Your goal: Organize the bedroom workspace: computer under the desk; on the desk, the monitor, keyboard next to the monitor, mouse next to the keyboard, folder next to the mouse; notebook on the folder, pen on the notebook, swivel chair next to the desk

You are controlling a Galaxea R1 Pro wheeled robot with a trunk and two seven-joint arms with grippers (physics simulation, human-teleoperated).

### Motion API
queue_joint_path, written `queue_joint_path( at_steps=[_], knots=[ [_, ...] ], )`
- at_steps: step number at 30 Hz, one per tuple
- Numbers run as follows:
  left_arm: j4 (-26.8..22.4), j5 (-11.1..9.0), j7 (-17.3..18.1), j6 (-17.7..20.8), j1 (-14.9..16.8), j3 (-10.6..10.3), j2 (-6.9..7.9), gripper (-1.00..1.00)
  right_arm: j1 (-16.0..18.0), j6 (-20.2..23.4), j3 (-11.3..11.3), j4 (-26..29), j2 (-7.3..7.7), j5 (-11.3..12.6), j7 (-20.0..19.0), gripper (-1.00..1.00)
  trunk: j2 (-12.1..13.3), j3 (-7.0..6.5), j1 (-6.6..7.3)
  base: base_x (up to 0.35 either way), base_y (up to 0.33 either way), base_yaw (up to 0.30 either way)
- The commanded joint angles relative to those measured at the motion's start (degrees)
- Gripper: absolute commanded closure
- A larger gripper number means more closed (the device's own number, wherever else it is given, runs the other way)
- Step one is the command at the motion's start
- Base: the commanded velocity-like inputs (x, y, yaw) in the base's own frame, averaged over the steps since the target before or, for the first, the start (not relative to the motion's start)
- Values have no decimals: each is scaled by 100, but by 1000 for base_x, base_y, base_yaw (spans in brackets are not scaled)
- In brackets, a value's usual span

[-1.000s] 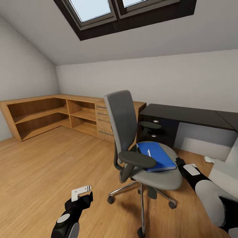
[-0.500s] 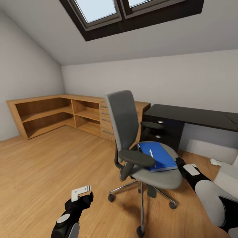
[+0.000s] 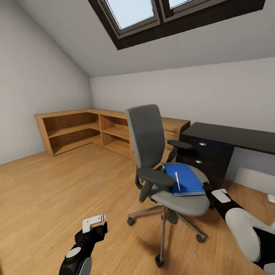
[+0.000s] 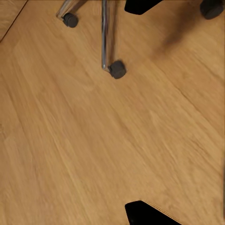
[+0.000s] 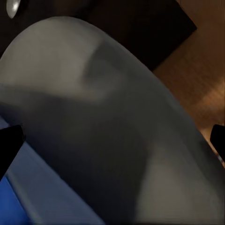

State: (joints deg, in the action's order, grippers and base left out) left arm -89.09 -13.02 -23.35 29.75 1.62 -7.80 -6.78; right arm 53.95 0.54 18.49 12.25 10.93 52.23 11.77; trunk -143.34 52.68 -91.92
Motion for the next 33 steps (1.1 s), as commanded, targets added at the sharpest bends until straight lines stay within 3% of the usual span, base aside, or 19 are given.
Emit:
queue_joint_path(
  at_steps=[1, 13, 33],
  knots=[
    [-3, -60, -55, 14, 5, -11, 1, -100, 1, 8, -3, 13, -2, 130, 9, -100, -2, 3, 1, 0, 0, 260],
    [34, -60, -54, 14, 5, -11, 1, -100, 1, 8, -3, 12, 2, 131, 9, -100, -2, -21, 1, 0, 0, 247],
    [110, -59, -55, 14, 5, -63, -8, -100, 1, 10, -3, 14, 1, 137, 9, -100, -2, -22, 1, 0, 0, 11]
  ],
)
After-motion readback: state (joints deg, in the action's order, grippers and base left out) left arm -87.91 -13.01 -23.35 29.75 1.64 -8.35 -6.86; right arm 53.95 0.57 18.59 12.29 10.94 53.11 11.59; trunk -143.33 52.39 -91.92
